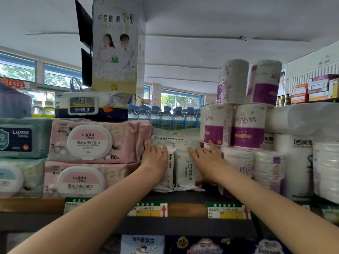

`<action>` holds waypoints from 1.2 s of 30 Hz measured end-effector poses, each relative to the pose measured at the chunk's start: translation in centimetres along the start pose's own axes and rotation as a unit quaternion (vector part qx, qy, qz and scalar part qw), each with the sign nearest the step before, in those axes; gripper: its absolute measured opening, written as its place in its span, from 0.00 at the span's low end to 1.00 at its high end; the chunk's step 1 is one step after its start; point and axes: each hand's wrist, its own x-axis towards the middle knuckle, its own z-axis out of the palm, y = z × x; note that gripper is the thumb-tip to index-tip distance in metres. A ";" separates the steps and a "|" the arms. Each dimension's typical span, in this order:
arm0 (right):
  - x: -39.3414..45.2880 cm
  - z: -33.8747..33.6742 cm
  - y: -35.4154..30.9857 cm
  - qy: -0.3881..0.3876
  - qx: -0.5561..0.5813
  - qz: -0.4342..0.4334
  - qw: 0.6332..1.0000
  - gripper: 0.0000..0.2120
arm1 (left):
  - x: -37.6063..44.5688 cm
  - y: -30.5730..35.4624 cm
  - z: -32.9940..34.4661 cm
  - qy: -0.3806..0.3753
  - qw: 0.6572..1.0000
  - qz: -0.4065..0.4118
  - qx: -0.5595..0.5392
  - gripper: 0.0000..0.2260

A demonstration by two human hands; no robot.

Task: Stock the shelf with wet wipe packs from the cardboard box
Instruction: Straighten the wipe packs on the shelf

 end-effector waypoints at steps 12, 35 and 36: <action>-0.5 -2.9 -1.4 0.082 0.105 0.049 0.990 0.42 | -1.9 -1.9 0.4 0.285 0.954 0.049 -0.085 0.24; -22.2 -10.4 -18.4 -0.052 0.138 0.390 0.909 0.28 | -19.7 -4.9 2.2 0.265 0.866 0.350 -0.238 0.18; -25.2 -10.6 -19.2 -0.072 0.138 0.420 0.894 0.27 | -21.3 -3.7 1.8 0.253 0.858 0.381 -0.233 0.17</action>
